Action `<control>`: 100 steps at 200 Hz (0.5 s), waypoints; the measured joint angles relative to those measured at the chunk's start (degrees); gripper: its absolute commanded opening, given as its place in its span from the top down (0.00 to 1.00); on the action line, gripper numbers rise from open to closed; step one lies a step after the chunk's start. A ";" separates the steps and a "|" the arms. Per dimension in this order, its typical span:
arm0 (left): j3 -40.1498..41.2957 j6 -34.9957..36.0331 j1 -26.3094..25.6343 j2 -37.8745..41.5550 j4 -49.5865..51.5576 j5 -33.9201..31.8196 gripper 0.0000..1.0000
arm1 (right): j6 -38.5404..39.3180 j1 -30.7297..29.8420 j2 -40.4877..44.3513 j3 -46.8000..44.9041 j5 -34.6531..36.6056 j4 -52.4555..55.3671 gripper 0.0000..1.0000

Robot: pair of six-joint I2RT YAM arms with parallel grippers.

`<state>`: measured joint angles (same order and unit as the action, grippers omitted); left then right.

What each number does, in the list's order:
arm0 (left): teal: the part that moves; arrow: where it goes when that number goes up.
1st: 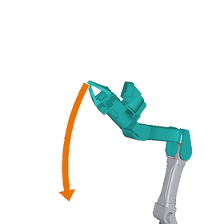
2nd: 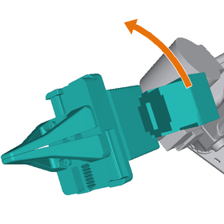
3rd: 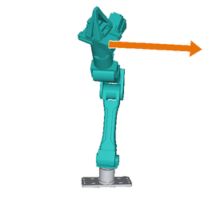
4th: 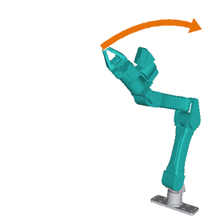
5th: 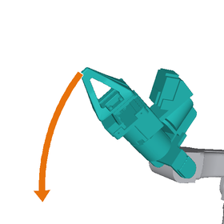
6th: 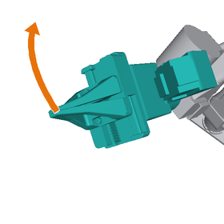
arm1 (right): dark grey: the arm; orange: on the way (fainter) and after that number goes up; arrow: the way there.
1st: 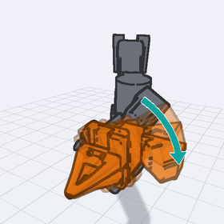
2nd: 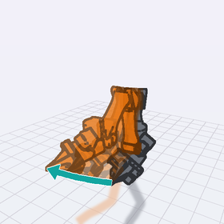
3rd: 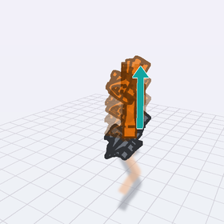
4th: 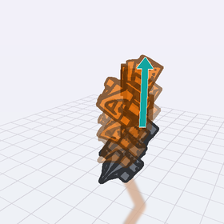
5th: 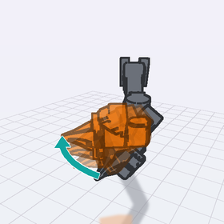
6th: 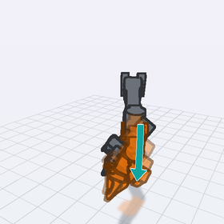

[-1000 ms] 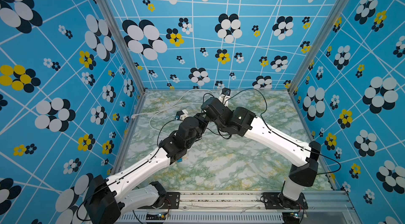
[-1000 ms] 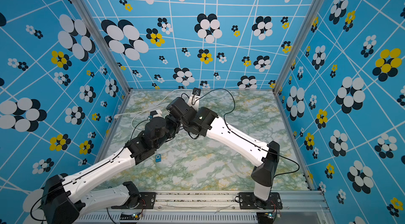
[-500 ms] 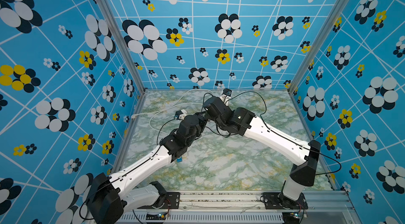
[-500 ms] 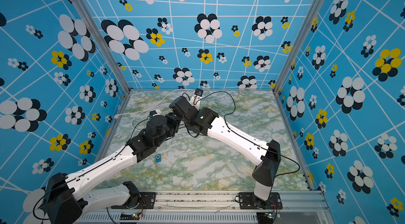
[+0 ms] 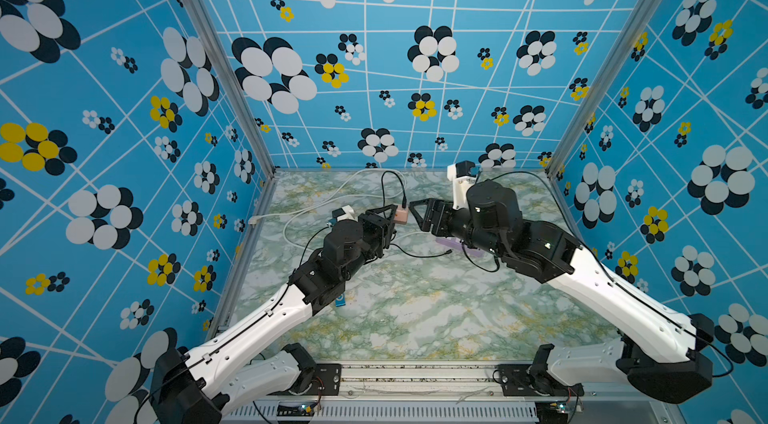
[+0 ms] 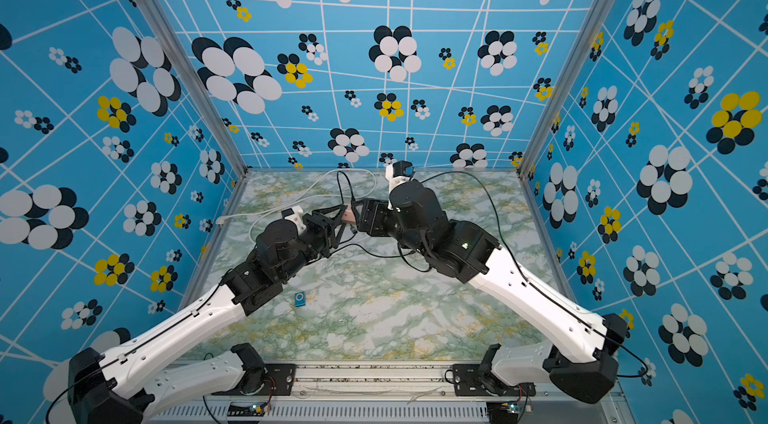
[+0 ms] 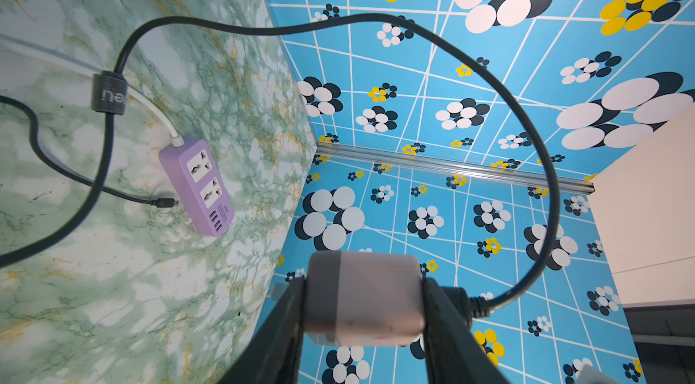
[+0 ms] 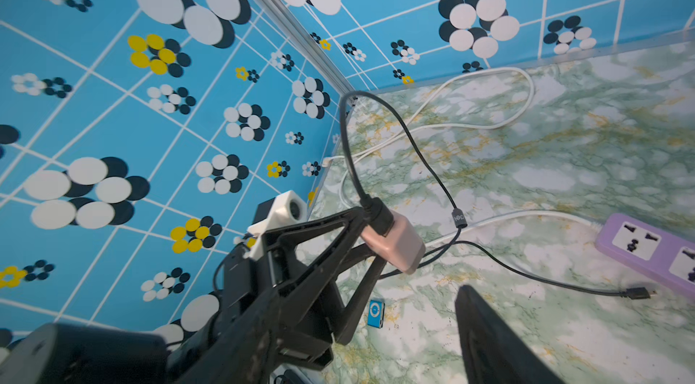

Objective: Charge mp3
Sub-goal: Insert the charging cable into the plug, then insert the plug into the socket.

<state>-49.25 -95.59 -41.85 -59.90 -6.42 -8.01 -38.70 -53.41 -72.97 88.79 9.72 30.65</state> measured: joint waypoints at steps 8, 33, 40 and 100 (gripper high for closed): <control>0.00 -0.46 0.22 -0.35 -0.04 1.01 1.00 | 2.10 1.14 1.75 0.02 -3.34 0.11 0.20; 0.00 -1.31 0.94 -2.49 -0.59 4.44 1.00 | 8.20 5.79 4.13 0.72 -13.70 2.08 0.20; 0.00 -1.27 1.07 -3.10 -0.50 5.51 1.00 | 9.84 7.04 3.87 1.11 -16.02 3.13 0.21; -0.57 0.50 1.40 -4.42 0.17 11.72 1.00 | 16.06 10.75 -4.07 4.85 -23.43 8.81 0.31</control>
<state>-49.82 -95.09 -40.45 -64.31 -6.24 3.70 -22.63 -42.65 -77.03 93.65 -13.72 39.46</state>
